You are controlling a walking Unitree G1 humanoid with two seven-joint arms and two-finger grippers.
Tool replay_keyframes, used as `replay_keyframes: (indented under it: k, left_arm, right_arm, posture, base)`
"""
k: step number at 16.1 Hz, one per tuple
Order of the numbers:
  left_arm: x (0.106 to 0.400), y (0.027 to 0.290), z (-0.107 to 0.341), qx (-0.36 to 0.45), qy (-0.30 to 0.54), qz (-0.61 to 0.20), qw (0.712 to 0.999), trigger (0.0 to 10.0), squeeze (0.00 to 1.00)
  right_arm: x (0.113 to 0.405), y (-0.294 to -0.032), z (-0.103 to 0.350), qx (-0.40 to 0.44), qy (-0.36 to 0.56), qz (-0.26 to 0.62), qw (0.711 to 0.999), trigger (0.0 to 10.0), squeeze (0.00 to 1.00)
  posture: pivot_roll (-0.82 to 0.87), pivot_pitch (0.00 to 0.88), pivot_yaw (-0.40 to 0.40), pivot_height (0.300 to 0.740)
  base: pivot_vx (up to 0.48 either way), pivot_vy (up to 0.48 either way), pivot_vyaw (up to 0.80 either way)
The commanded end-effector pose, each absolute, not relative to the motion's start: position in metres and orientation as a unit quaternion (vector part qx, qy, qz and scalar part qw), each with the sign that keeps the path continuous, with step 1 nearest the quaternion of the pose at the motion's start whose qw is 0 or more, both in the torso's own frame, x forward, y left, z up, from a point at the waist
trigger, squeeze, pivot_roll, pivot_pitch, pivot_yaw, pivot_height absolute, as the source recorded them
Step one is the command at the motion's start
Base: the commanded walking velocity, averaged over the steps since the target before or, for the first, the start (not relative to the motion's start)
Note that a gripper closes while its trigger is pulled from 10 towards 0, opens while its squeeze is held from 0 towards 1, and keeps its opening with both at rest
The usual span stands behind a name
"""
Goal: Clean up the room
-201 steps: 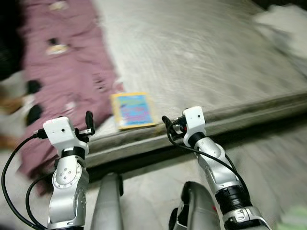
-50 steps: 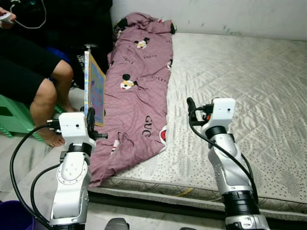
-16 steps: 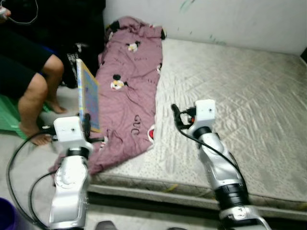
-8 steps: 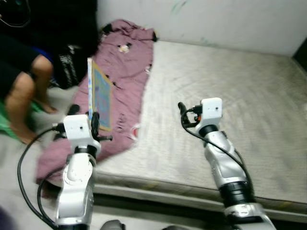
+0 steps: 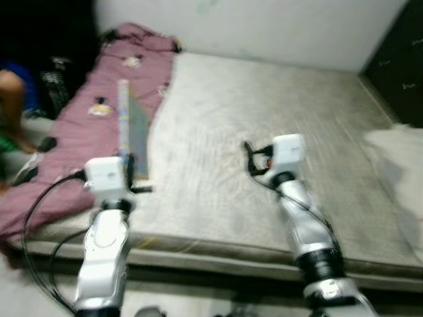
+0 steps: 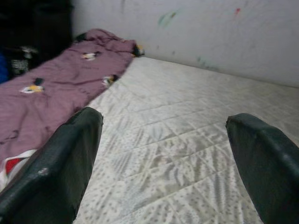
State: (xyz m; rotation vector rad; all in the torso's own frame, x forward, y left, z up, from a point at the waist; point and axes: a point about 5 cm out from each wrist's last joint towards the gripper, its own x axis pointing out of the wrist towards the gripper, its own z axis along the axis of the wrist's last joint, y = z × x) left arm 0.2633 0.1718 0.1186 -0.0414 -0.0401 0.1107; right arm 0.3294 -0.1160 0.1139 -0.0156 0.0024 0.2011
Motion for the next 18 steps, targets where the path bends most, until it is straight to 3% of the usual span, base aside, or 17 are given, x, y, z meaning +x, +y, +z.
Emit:
replay_keyframes:
  k: [1, 8, 18]
  left_arm:
    - [0.2657, 0.1688, 0.13, -0.024, -0.05, 0.05, 0.997, 10.0, 0.0]
    - [0.2663, 0.1688, 0.131, -0.025, -0.054, 0.052, 0.997, 10.0, 0.0]
    - [0.2681, 0.1674, 0.1305, -0.028, -0.056, 0.05, 0.997, 10.0, 0.0]
  right_arm:
    - [0.3315, -0.1226, 0.1164, -0.015, -0.003, 0.094, 0.995, 10.0, 0.0]
    - [0.3324, -0.1223, 0.1161, -0.017, -0.004, 0.095, 0.995, 10.0, 0.0]
    - [0.3343, -0.1216, 0.1166, -0.025, -0.007, 0.1, 0.995, 10.0, 0.0]
  posture:
    - [0.07, 0.007, -0.044, 0.74]
    - [0.07, 0.002, -0.048, 0.74]
    - [0.07, 0.0, -0.055, 0.74]
  base:
    - [0.0, 0.0, 0.0]
    - [0.0, 0.0, 0.0]
    - [0.0, -0.387, 0.0]
